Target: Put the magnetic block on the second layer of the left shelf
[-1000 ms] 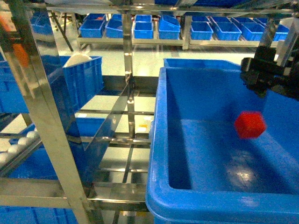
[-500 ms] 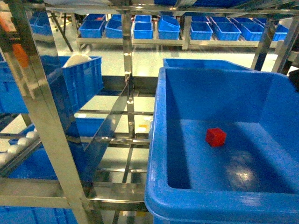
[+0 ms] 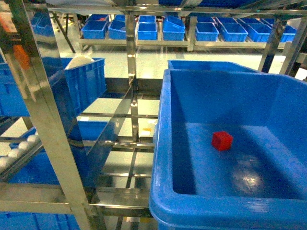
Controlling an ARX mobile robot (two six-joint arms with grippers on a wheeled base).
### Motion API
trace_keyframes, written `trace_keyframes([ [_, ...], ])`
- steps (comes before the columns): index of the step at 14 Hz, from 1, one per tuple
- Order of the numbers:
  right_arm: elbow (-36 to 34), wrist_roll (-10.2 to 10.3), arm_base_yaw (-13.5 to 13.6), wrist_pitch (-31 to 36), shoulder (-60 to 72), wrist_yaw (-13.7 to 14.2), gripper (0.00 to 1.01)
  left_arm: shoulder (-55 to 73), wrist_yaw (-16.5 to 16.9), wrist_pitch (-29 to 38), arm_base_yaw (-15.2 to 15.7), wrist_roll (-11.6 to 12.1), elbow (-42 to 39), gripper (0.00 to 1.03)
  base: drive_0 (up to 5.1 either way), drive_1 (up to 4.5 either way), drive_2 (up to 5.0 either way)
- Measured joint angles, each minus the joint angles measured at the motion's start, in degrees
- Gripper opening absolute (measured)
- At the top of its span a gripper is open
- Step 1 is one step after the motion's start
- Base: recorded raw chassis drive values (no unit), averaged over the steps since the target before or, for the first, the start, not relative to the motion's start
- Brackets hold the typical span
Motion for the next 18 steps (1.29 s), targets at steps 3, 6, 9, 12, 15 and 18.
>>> trace_keyframes([
  [3, -8.8, 5.7, -6.2, 2.1, -7.0, -5.6, 0.42, 0.0, 0.0, 0.0, 0.0, 0.0, 0.0, 0.98, 0.0, 0.00, 0.0],
  [6, -14.4, 6.0, -5.9, 1.8, -12.7, -6.4, 0.02, 0.0, 0.0, 0.0, 0.0, 0.0, 0.0, 0.98, 0.0, 0.00, 0.0],
  [9, -17.2, 6.1, -5.9, 0.3, -16.7, -6.4, 0.02, 0.0, 0.0, 0.0, 0.0, 0.0, 0.0, 0.98, 0.0, 0.00, 0.0],
  [12, -19.0, 6.2, -5.9, -1.6, -20.4, -6.4, 0.02, 0.0, 0.0, 0.0, 0.0, 0.0, 0.0, 0.98, 0.0, 0.00, 0.0],
  [15, -20.1, 6.2, -5.9, -3.7, -23.5, -6.4, 0.02, 0.0, 0.0, 0.0, 0.0, 0.0, 0.0, 0.98, 0.0, 0.00, 0.0],
  [18, -21.0, 6.2, -5.9, -5.7, -26.6, -6.4, 0.02, 0.0, 0.0, 0.0, 0.0, 0.0, 0.0, 0.98, 0.0, 0.00, 0.0],
])
